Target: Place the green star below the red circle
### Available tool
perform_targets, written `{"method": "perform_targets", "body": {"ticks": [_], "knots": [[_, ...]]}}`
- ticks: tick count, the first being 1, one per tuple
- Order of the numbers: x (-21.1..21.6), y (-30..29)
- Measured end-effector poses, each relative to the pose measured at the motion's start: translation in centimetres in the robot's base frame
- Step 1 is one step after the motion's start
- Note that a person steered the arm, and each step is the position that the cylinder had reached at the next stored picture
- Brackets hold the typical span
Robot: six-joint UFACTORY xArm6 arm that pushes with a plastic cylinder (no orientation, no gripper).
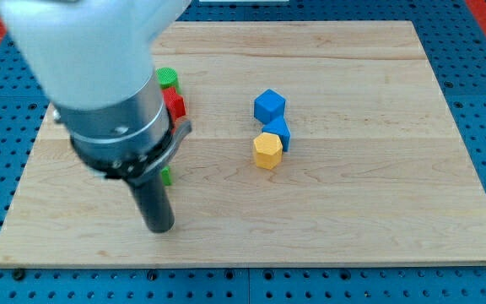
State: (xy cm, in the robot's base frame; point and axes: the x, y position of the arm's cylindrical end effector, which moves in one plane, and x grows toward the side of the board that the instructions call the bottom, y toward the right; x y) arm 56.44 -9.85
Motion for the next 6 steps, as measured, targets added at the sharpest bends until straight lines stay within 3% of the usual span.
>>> {"method": "perform_targets", "body": {"ticks": [1, 2, 3, 4, 6], "knots": [[-2.4, 0.0], [-1.9, 0.0], [-1.1, -3.6], [-4.2, -2.1], [-5.0, -1.6]]}}
